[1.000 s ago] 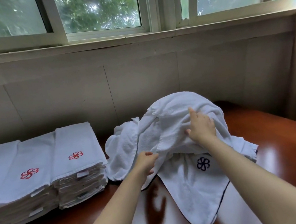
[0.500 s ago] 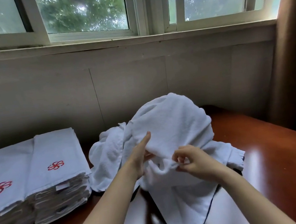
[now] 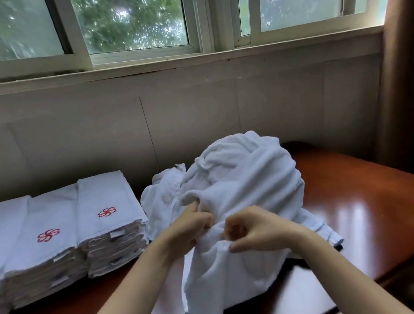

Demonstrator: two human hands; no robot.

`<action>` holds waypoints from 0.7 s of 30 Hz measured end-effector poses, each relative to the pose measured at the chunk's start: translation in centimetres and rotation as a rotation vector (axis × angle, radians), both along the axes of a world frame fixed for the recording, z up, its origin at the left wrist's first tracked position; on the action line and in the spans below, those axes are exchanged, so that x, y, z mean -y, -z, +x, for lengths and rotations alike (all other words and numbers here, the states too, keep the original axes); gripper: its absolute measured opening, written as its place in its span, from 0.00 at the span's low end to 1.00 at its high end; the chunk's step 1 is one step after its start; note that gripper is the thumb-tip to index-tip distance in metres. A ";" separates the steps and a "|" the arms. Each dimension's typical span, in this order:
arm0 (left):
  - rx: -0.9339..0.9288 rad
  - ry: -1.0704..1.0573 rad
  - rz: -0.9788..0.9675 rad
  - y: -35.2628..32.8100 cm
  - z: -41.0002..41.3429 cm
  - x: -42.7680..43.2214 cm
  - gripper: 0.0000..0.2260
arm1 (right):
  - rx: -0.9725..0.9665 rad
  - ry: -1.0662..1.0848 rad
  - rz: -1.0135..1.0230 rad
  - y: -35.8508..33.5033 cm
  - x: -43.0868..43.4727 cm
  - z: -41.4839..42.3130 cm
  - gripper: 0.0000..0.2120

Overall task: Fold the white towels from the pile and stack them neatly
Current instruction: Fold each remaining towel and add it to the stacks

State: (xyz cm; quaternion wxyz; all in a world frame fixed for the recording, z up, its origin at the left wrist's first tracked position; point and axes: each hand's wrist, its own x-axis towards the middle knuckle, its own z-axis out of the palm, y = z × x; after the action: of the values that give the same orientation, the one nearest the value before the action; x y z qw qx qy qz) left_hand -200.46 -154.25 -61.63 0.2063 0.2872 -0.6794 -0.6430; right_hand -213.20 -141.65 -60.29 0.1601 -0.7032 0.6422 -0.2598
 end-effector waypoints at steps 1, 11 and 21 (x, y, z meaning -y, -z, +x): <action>0.036 -0.018 -0.037 -0.1 0.6 -0.5 0.19 | 0.016 0.131 -0.090 0.4 0.2 -0.2 0.08; -0.139 0.108 -0.274 -7.0 0.2 -6.0 0.20 | 0.025 0.943 -0.059 2.2 1.2 -7.1 0.23; -0.264 -0.126 -0.296 -9.0 -1.9 -4.0 0.17 | 1.095 0.863 -0.801 -11.3 0.1 -10.0 0.15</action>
State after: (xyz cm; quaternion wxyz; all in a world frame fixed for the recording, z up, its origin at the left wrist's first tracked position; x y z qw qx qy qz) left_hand -202.35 -150.24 -52.65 0.3733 0.2088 -0.7142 -0.5541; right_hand -223.16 -141.70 -48.96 0.0734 -0.1698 0.5454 -0.8175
